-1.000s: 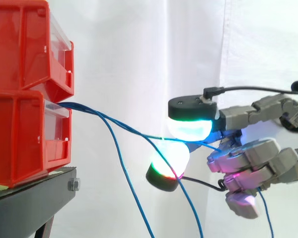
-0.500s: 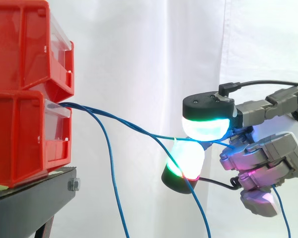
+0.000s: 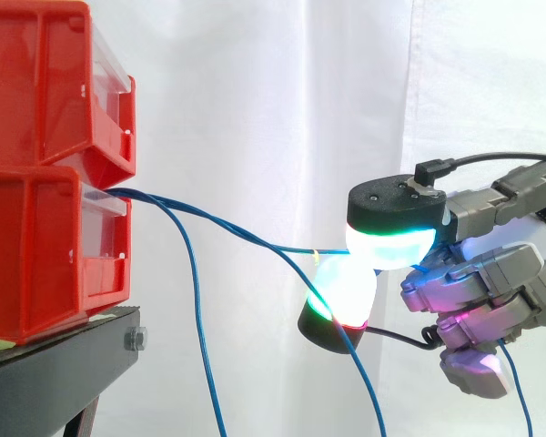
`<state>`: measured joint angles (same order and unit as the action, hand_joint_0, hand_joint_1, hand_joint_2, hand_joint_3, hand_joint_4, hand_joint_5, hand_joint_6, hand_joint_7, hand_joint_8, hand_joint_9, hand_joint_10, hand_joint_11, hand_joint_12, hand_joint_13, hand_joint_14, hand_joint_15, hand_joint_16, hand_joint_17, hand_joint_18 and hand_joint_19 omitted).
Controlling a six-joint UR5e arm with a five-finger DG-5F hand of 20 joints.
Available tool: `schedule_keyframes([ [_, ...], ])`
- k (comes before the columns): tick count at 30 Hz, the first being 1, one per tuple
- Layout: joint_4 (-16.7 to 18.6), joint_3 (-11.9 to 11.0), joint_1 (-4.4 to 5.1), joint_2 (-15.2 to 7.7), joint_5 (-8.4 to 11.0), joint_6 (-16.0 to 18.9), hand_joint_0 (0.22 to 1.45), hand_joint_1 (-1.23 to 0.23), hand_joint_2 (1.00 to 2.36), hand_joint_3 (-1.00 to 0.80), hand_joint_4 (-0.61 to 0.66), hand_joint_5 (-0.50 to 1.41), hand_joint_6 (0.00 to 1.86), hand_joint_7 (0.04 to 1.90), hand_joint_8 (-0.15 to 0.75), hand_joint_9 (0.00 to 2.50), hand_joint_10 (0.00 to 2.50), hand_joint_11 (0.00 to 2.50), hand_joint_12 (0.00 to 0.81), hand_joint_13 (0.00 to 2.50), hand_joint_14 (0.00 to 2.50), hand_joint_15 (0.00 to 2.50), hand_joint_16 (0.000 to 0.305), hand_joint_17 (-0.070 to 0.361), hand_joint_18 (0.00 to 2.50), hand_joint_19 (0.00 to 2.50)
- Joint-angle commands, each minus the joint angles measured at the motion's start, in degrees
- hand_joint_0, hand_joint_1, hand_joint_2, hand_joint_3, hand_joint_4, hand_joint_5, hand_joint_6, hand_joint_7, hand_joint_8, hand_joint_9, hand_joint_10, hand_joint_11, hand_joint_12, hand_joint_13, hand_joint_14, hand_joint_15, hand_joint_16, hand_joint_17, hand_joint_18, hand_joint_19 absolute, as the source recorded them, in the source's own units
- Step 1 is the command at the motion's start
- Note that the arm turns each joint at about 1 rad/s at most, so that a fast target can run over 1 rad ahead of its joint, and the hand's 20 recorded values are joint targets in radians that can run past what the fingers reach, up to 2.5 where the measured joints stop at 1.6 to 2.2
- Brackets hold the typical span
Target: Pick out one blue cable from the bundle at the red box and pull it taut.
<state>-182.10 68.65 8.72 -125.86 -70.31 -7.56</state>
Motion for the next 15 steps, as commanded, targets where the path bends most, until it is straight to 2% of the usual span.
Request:
schedule_keyframes([
  [1,0.0,0.0,-0.1,0.0,0.0,0.0,0.59,-0.68,1.01,-0.33,-0.04,-0.15,0.93,0.81,0.133,0.88,2.5,0.58,0.277,1.11,2.04,0.84,0.042,0.096,0.83,1.15],
  [4,0.0,0.0,-0.1,0.0,0.0,0.4,0.55,-0.63,1.0,-0.5,-0.03,-0.14,0.93,0.8,0.137,0.89,2.5,0.56,0.293,1.12,2.05,0.83,0.045,0.1,0.85,1.13],
  [9,0.0,0.0,-0.1,0.0,0.0,0.6,0.46,-0.54,1.0,-0.5,-0.02,-0.14,0.93,0.75,0.166,0.94,2.5,0.45,0.33,1.14,2.09,0.74,0.053,0.118,0.89,1.1],
  [11,0.0,0.1,-0.1,0.0,0.0,0.6,0.47,-0.44,1.0,-0.5,-0.02,-0.13,0.93,0.75,0.166,0.95,2.5,0.47,0.325,1.14,2.08,0.74,0.052,0.117,0.89,1.1],
  [13,0.0,0.0,-0.1,0.0,0.0,0.6,0.55,-0.3,1.0,-0.5,-0.05,-0.13,0.92,0.79,0.136,0.92,2.5,0.56,0.286,1.12,2.0,0.81,0.044,0.1,0.83,1.14],
  [15,0.0,0.0,-0.1,0.0,0.0,0.6,0.58,-0.29,1.0,-0.5,-0.05,-0.13,0.91,0.81,0.131,0.93,2.5,0.58,0.277,1.12,1.98,0.84,0.042,0.095,0.82,1.16],
])
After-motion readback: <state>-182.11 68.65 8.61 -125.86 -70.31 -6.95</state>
